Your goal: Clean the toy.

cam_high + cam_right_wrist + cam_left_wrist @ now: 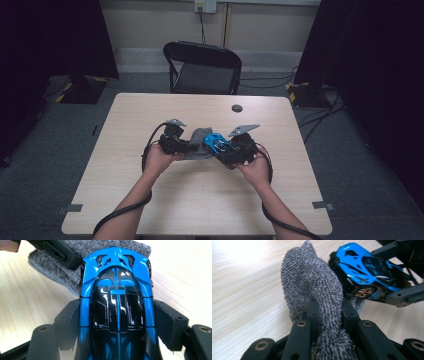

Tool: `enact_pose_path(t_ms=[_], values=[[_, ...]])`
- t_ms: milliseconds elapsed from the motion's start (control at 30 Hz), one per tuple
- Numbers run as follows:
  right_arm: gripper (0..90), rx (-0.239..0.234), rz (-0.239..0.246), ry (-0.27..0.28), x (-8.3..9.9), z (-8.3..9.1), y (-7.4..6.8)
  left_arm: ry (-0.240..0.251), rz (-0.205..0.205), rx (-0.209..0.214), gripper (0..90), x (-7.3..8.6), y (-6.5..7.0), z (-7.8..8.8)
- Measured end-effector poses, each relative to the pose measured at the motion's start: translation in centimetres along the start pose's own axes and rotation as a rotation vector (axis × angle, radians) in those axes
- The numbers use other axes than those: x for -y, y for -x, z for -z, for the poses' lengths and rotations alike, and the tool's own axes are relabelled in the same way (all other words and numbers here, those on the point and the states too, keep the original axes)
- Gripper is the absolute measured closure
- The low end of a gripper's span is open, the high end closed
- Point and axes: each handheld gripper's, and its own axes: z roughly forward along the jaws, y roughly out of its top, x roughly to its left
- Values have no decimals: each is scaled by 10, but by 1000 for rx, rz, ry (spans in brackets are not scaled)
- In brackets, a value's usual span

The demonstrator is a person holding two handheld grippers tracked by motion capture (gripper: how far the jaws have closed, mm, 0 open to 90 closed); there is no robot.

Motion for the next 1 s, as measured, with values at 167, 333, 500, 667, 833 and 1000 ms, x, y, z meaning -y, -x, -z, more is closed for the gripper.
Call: enact_pose_path(t_ms=[167, 333, 500, 667, 833, 1000], values=[[285, 3, -10, 5, 1, 0, 2, -1, 9, 26, 738, 4, 1, -1], [285, 8, -18, 3, 0, -1, 3, -11, 17, 41, 738, 8, 3, -6], [285, 3, -19, 10, -2, -1, 2, -13, 12, 58, 737, 10, 6, -11], [284, -2, -23, 18, -7, -2, 1, -28, -22, 94, 737, 11, 17, -19], [284, 2, -18, 15, -13, -6, -1, -41, -40, 113, 737, 11, 27, -25], [284, 3, -25, 20, -16, -8, -1, -50, -47, 130, 737, 13, 33, -29]])
